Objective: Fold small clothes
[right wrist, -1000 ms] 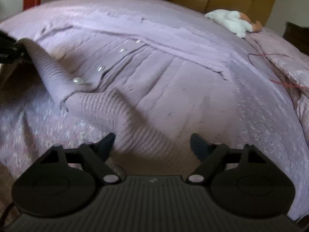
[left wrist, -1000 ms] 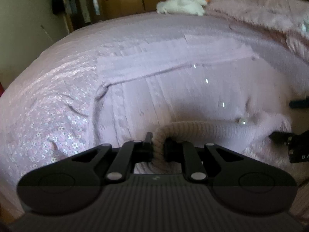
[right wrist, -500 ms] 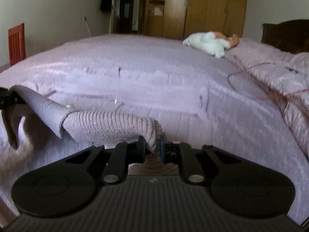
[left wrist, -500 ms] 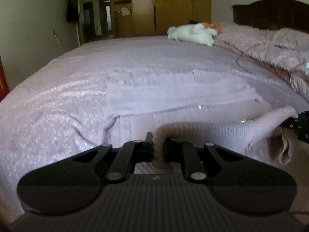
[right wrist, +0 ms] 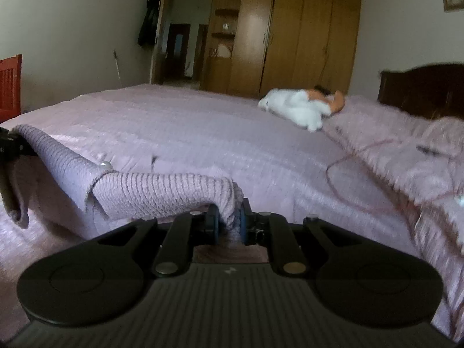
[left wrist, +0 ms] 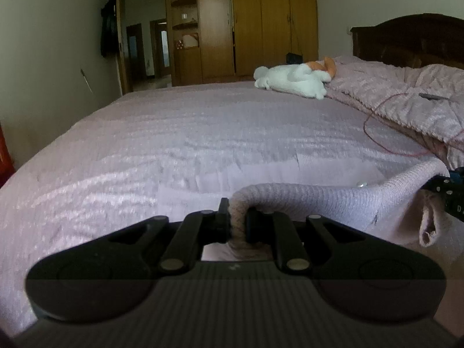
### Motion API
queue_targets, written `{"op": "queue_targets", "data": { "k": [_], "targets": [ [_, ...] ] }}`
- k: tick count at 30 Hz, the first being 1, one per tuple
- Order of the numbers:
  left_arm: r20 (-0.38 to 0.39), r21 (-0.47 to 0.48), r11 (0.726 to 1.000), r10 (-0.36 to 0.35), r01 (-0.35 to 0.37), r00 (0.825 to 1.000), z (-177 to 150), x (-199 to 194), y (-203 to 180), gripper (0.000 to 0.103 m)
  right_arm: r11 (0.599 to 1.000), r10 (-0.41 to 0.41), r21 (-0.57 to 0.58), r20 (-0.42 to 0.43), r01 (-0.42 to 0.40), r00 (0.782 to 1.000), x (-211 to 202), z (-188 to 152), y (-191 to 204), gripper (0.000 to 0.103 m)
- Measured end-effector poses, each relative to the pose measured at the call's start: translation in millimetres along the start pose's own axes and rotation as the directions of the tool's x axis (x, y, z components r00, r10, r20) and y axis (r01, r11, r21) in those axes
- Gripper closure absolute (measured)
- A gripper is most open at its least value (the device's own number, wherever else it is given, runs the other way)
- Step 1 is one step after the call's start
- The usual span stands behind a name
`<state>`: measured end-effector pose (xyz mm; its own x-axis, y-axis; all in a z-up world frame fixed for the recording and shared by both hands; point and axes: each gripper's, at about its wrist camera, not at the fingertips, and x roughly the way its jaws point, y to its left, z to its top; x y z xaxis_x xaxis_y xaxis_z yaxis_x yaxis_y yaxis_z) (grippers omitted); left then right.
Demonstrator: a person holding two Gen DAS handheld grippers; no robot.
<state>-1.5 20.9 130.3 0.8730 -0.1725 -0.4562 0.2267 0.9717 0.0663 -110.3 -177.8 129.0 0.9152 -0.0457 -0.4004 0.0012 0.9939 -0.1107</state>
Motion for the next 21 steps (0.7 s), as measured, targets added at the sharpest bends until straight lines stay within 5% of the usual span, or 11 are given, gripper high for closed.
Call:
{"op": "queue_targets", "data": {
  "k": [11, 21],
  "targets": [
    [0.011, -0.007, 0.999, 0.042, -0.042, 0.999, 40.8, 69.0, 5.4, 0.091, 0.999, -0.034, -0.032, 0.043, 0.036, 0.998, 76.0, 44.4, -2.1, 0.089],
    [-0.107, -0.003, 0.998, 0.063, -0.064, 0.992, 28.3, 173.6, 7.3, 0.091, 0.999, -0.046, -0.029, -0.042, 0.045, 0.998, 181.7, 26.2, 1.9, 0.089]
  ]
}}
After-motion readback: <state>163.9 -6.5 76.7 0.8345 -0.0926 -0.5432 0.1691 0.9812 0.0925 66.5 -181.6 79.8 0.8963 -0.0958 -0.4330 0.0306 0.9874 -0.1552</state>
